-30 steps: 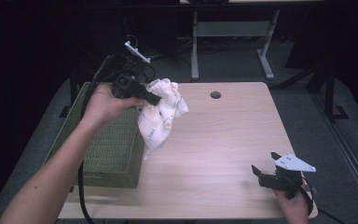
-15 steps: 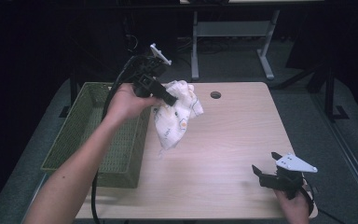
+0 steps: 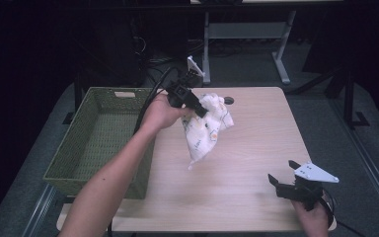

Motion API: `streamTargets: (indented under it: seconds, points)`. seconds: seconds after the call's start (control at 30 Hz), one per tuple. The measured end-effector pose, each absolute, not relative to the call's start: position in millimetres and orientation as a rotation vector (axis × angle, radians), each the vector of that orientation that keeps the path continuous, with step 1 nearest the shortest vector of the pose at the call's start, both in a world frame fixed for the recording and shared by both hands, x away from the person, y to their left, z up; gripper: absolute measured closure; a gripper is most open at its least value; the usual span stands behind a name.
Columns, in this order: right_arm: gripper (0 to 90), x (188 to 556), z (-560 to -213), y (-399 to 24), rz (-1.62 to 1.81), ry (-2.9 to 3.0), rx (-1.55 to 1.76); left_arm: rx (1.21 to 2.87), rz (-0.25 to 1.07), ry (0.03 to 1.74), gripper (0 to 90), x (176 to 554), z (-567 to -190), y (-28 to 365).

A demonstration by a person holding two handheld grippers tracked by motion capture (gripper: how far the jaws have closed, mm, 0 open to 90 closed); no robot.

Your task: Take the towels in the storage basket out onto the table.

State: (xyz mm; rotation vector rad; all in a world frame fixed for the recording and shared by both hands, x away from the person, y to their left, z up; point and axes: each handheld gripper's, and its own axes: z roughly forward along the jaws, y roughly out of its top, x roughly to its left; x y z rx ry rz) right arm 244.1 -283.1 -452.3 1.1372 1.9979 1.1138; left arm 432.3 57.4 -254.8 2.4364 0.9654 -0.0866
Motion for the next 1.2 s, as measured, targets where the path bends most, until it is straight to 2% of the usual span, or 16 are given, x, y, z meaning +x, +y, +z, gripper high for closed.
streamTargets:
  seconds: [0.47,1.2]
  points:
    - [13.6,243.4,-451.3,-284.2,1.113,1.995,1.132,2.456,-0.105,1.014,73.5,444.2,-310.5,32.6]
    - [13.6,244.0,-451.3,-283.5,1.114,1.999,1.128,2.501,-0.090,1.066,72.9,444.3,-366.1,13.2]
